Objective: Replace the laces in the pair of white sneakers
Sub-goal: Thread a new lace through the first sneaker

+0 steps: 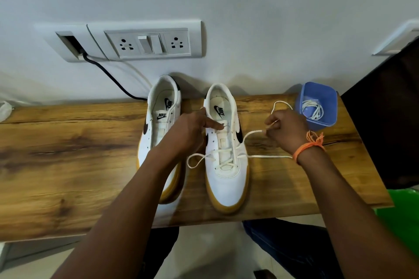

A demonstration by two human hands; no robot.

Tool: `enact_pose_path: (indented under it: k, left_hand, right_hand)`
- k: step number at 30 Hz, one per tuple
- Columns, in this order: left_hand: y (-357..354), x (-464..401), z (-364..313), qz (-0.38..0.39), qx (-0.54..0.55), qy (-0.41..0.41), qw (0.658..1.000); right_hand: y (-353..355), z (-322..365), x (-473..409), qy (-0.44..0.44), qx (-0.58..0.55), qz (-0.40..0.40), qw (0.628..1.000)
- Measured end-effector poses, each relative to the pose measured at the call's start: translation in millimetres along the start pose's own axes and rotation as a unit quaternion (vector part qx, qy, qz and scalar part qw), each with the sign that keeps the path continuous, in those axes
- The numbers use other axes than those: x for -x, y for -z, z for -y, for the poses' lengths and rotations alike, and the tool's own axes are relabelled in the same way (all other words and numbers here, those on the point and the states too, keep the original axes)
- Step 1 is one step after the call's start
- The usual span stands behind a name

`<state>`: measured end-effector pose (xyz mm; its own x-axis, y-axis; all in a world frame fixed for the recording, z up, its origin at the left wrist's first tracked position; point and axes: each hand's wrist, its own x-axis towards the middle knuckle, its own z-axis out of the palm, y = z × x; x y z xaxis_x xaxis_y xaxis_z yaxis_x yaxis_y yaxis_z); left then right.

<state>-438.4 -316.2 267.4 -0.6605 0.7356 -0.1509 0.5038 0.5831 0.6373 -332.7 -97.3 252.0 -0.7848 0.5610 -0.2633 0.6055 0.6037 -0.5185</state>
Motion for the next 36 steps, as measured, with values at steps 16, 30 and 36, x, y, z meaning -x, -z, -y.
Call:
enact_pose_path:
  k: [16,30,36]
  left_hand:
    - [-3,0,2,-0.018,0.002,0.006,1.0]
    - [-9,-5,9,-0.016,0.026,0.015,0.999]
    - [-9,-6,11,-0.023,0.023,0.024,0.999]
  right_hand:
    - [-6,1,-3,-0.006,0.084,-0.033,0.996]
    - [-25,23,17,0.074,-0.027,0.158,0.984]
    - [-18,12,9,0.014,-0.096,0.088,0.991]
